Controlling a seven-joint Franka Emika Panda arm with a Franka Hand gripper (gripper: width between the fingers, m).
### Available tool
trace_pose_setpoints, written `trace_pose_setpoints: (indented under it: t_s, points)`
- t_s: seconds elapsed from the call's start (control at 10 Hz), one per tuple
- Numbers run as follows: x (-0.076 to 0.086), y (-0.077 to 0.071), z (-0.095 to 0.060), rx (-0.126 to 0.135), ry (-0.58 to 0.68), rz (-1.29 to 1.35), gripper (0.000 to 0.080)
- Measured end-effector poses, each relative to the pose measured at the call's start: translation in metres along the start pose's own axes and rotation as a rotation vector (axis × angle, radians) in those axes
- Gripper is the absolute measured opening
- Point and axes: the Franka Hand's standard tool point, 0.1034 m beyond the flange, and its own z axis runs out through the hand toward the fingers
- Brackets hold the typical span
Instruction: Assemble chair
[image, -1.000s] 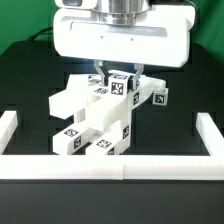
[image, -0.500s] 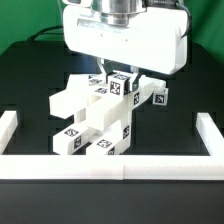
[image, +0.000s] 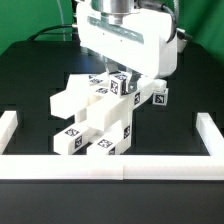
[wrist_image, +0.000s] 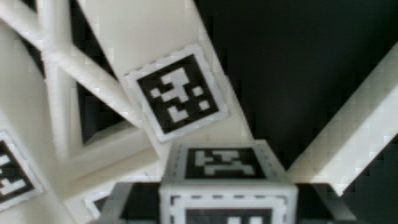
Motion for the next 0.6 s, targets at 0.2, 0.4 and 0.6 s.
trace_pose_setpoints:
  t_s: [0.2, 0.4, 0.6]
  points:
    - [-0.0012, -0.0009, 0.0000, 0.004, -0.005, 0.145, 0.0287]
    - [-0.0019, -0.0015, -0.0001, 0.005, -0.008, 0.249, 0.0287]
    - [-0.0031, -0.0024, -0.0001, 0.009, -0.014, 0.351, 0.0287]
